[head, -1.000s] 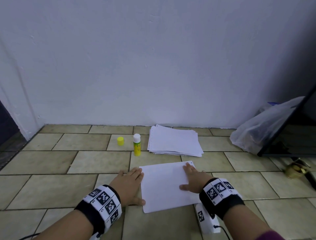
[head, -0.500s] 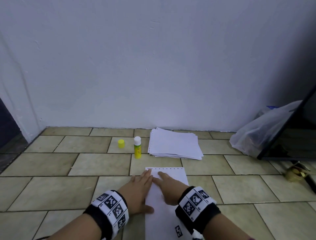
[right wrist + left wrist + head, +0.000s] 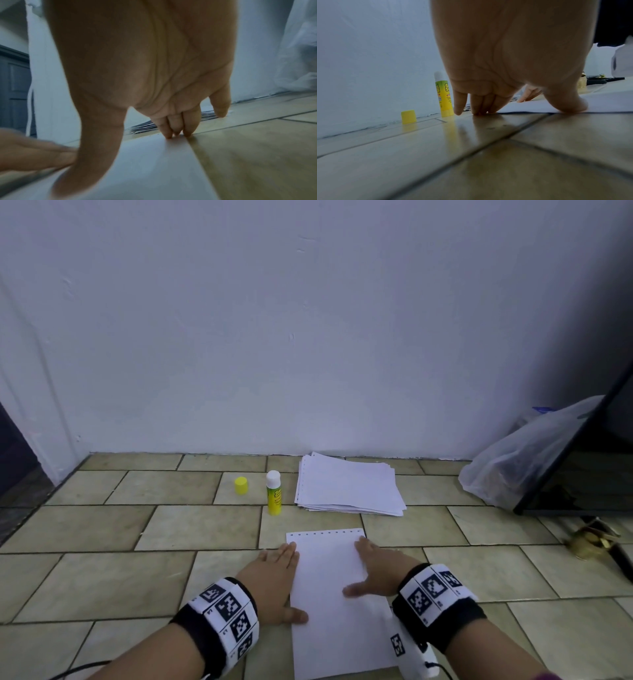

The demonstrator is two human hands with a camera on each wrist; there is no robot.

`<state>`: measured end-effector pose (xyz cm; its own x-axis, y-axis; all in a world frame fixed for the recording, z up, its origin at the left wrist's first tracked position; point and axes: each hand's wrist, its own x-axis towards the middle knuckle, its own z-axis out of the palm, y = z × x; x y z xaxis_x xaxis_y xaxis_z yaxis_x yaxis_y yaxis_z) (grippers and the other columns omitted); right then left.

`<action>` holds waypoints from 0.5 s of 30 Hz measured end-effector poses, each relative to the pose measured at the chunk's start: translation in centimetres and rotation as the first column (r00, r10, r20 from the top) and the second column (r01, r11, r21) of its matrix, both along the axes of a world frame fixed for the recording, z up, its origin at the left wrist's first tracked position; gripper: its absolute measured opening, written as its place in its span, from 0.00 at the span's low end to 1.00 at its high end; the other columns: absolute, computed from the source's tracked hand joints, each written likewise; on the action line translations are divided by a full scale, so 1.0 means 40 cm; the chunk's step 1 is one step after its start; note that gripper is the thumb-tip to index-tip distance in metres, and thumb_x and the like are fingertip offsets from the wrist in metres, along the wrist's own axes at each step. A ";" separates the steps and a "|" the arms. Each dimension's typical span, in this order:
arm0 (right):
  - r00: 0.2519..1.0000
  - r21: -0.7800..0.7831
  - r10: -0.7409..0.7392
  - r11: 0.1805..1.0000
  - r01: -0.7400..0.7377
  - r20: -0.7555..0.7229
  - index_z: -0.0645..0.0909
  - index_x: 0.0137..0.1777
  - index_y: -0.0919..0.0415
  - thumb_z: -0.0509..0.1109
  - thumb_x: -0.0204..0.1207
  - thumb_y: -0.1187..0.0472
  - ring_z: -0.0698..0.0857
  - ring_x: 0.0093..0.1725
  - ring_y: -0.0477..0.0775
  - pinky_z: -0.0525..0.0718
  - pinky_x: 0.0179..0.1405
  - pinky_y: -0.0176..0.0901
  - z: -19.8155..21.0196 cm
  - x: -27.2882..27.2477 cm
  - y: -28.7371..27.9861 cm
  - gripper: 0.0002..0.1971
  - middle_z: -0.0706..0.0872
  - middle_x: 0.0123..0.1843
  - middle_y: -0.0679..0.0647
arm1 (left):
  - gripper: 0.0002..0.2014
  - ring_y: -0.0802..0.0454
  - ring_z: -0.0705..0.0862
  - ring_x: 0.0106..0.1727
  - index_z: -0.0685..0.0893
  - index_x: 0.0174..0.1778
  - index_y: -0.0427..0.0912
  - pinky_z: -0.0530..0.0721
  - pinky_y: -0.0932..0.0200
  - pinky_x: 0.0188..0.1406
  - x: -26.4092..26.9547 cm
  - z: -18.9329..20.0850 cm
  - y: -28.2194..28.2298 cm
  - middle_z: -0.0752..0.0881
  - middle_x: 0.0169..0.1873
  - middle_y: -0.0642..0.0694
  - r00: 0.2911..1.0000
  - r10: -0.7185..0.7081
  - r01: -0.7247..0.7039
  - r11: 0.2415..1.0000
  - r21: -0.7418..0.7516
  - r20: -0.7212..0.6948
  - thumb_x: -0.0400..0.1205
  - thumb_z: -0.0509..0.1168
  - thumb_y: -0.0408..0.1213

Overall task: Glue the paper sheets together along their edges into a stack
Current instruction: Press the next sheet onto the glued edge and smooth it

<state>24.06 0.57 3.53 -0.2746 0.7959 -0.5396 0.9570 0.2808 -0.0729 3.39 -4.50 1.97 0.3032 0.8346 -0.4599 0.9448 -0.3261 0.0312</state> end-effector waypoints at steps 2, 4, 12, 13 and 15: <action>0.995 0.059 0.034 0.998 -0.039 0.096 0.44 0.84 0.59 0.76 0.64 0.35 0.51 0.83 0.60 0.60 0.79 0.59 -0.002 -0.015 -0.015 0.59 0.49 0.84 0.60 | 0.51 0.46 0.46 0.85 0.43 0.85 0.35 0.49 0.48 0.84 0.003 0.007 0.000 0.43 0.85 0.40 1.000 0.017 -0.017 1.000 0.005 0.004 0.79 0.59 0.66; 0.975 0.118 0.098 0.985 -0.123 0.198 0.47 0.84 0.57 0.78 0.62 0.37 0.53 0.80 0.65 0.66 0.74 0.61 0.003 -0.029 -0.021 0.59 0.54 0.80 0.64 | 0.45 0.44 0.61 0.79 0.60 0.79 0.36 0.63 0.48 0.78 0.006 0.022 0.000 0.61 0.79 0.38 1.000 0.021 -0.021 0.998 0.059 0.005 0.77 0.60 0.68; 0.925 0.105 0.380 0.919 -0.379 0.016 0.57 0.83 0.47 0.79 0.66 0.69 0.66 0.74 0.58 0.72 0.70 0.51 0.014 -0.055 0.008 0.49 0.65 0.75 0.55 | 0.37 0.48 0.50 0.84 0.55 0.84 0.41 0.57 0.44 0.80 -0.032 0.039 0.027 0.50 0.84 0.45 0.998 -0.062 0.060 0.997 0.051 0.032 0.83 0.63 0.51; 0.927 0.135 0.375 0.919 -0.370 -0.013 0.60 0.82 0.48 0.79 0.67 0.69 0.67 0.74 0.57 0.71 0.71 0.50 0.010 -0.051 0.010 0.47 0.66 0.76 0.54 | 0.40 0.49 0.43 0.85 0.47 0.85 0.42 0.51 0.41 0.82 -0.039 0.032 0.029 0.43 0.85 0.47 0.997 -0.082 0.082 0.997 0.007 0.000 0.84 0.61 0.51; 0.951 0.201 0.302 0.937 -0.285 -0.061 0.62 0.81 0.49 0.78 0.70 0.65 0.67 0.76 0.55 0.68 0.74 0.49 -0.001 -0.027 0.014 0.42 0.66 0.79 0.51 | 0.40 0.50 0.36 0.85 0.38 0.85 0.42 0.44 0.37 0.82 -0.048 0.015 0.031 0.35 0.84 0.48 0.991 -0.107 0.105 0.994 -0.030 -0.080 0.86 0.55 0.54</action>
